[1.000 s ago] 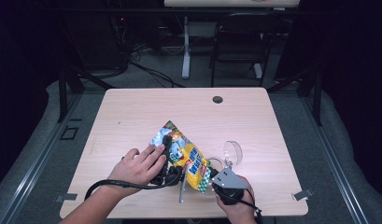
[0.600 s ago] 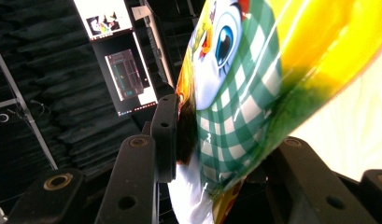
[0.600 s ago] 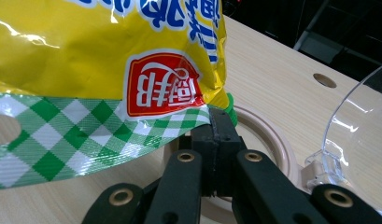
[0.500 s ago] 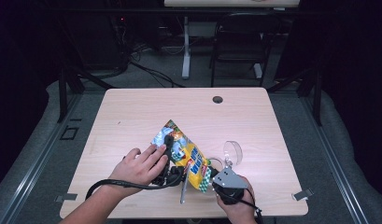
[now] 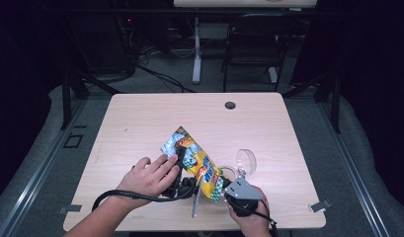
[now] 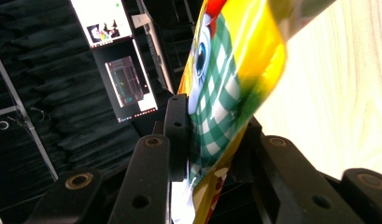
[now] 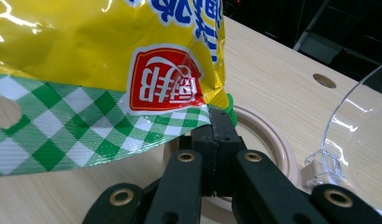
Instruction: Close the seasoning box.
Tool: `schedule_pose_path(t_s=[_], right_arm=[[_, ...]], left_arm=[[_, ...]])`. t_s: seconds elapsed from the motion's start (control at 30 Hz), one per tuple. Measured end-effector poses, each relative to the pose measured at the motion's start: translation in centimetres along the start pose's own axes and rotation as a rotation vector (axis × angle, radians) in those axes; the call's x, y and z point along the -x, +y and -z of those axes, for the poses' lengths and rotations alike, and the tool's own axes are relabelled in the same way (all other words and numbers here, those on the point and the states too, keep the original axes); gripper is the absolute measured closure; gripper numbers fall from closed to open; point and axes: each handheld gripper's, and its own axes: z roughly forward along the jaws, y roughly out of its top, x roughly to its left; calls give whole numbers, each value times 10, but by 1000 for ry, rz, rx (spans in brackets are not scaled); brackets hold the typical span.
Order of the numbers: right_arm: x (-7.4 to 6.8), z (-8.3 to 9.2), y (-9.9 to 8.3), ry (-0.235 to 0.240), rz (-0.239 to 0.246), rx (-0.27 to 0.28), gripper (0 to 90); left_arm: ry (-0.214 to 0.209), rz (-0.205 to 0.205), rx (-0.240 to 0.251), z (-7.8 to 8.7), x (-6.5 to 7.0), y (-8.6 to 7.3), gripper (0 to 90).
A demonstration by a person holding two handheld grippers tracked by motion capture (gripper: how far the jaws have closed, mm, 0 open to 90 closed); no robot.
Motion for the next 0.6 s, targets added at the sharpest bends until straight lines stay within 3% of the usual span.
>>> schedule_pose_path(t_s=[0.6], right_arm=[[0, 0, 0, -3, 1, -2, 900]], left_arm=[[22, 5, 19, 2, -1, 1, 745]])
